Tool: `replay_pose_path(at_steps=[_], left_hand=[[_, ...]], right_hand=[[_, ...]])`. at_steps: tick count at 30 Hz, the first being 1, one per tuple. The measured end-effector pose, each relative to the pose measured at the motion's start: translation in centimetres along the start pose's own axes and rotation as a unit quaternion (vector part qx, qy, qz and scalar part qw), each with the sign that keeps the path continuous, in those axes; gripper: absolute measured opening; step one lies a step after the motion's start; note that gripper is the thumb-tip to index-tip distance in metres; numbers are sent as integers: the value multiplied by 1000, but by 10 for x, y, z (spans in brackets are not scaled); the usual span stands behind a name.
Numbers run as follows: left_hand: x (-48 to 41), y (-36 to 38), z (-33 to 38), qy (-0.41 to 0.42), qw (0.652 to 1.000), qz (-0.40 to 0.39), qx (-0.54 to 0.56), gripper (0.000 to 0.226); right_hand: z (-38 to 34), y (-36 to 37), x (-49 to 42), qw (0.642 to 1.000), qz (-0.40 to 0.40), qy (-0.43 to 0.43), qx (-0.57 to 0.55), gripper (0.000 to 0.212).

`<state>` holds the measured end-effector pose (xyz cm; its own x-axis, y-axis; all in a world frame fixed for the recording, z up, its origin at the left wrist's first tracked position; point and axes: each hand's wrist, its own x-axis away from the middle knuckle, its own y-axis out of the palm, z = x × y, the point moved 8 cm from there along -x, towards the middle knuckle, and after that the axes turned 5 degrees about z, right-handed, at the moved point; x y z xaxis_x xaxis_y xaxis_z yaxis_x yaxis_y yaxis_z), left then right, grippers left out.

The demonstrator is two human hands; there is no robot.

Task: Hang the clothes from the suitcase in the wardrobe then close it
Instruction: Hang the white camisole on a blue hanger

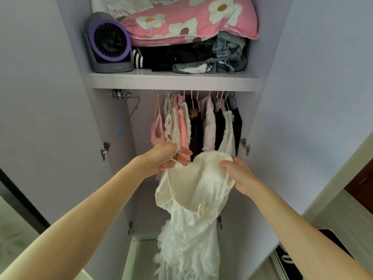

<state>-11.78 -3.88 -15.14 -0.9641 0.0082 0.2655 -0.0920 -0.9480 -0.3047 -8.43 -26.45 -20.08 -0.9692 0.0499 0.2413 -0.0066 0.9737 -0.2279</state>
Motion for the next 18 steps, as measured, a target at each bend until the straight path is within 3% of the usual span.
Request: replay_pose_path(at_steps=[3,7,13,18], left_hand=[[0,8,0,11,1000,13,-7,43],[8,34,-10,37,994,-28,-95,44],[11,76,-23,64,988,-82,-113,46],[12,92,-27,66,981,-108,-147,44]], right_hand=[[2,-1,-4,995,42,51,-69,28],[0,1,0,978,65,103,-170,19],[-3,2,2,971,82,122,-191,35],[-3,-3,4,959,105,130,-231,32]])
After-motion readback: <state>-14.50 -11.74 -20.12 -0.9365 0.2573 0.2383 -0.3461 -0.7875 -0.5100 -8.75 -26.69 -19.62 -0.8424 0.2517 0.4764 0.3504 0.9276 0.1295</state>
